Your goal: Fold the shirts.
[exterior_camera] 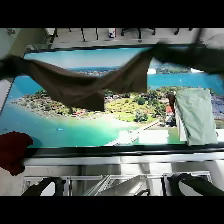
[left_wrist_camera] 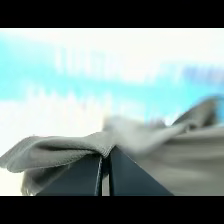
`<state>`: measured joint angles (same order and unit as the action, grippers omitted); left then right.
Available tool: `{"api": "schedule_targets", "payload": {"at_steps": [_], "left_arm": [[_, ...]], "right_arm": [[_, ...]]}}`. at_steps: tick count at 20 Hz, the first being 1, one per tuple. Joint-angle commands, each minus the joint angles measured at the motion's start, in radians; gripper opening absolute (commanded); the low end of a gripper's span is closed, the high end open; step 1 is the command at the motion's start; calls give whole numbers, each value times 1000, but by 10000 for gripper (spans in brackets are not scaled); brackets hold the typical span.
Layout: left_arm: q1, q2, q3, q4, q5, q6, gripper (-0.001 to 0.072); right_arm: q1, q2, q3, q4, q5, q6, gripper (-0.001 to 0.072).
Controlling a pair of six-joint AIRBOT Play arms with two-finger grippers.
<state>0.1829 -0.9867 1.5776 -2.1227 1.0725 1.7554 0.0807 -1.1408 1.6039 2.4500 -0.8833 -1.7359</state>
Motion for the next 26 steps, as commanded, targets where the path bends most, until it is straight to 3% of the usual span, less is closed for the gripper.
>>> {"api": "schedule_targets", "payload": {"at_steps": [1,5,8,12,16,18,21,24,26], "left_arm": [[86,220,237,1,4,-2,17],[195,327,409,11,23,-2,17],[250,293,464,10,92,-23,17],[246,118,449,-13,269,-51,17],[74,-105,209,-19,281,-39,17],[-32,-239,68,23,204,11,17],[-147,-517,-39,108,37,18,17],[-181,-797,72,104,11,17,17],[-183,-937,199,102,29,16,17]], "right_arm": [[-103,223,348,-127,-26,-37,21],[-130,372,436,-293,-30,-9,21],[-130,382,431,-394,-80,42,21],[-128,256,374,-418,-231,87,21],[-126,48,147,-296,-279,89,21],[-111,-68,-6,-290,-225,83,21],[-103,-274,-182,-273,-60,83,21],[-104,-463,-191,-204,33,77,21],[-105,-526,-190,-104,123,11,22]]}}
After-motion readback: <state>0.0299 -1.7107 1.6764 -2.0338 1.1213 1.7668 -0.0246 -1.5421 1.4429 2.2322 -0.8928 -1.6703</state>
